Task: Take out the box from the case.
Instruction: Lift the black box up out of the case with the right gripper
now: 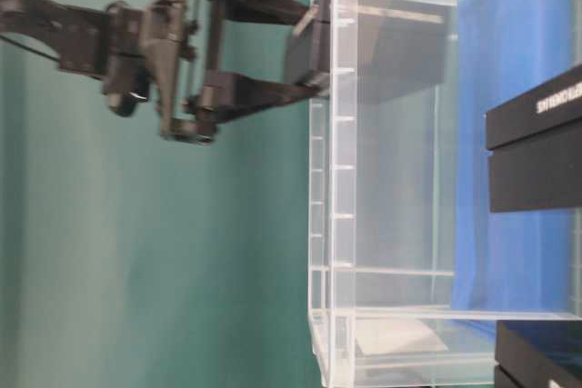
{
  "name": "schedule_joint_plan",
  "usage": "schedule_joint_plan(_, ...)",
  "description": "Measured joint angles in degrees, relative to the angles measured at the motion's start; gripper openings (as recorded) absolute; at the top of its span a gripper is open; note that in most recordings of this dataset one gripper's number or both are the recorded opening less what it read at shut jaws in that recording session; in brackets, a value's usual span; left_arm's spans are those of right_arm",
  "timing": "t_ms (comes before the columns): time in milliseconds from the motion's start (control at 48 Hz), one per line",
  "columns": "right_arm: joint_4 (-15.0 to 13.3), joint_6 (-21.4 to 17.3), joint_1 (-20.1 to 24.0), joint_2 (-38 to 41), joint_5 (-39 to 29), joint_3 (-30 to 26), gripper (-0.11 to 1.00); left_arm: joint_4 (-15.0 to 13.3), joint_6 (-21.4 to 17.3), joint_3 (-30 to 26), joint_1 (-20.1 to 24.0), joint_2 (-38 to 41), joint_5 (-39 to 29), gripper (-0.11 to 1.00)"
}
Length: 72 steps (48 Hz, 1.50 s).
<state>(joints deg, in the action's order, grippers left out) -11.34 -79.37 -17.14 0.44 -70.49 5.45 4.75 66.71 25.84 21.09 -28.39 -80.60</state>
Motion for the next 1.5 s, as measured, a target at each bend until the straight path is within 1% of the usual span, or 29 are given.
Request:
schedule_joint_plan(250,-1.32,0.09,0.97,-1.85,-4.92,-4.13,0.67,0.00,0.00,0.00,0.00,0.09,0.09,0.96)
schedule_joint_plan(541,-2.37,0.97,2.29,-1.85,-10.28,-9.58,0.67,0.00,0.09,0.00,-0.44,0.09,0.00,0.96)
schedule_joint_plan(729,-2.99,0.97,2.99,-1.93,-13.18,-12.04,0.67,0.00,0.44,0.00,-0.88,0.09,0.09,0.96)
schedule_joint_plan(979,-3.16,1.05,3.16,-1.85,-15.12,-13.62,0.67,0.00,0.53,0.00,-0.97,0.00,0.09,0.96)
schedule_joint_plan(1499,-3.60,1.05,3.34,-1.93,-15.21,-13.71,0.67,0.00,0.53,0.00,-1.05,0.09,0.09,0.96)
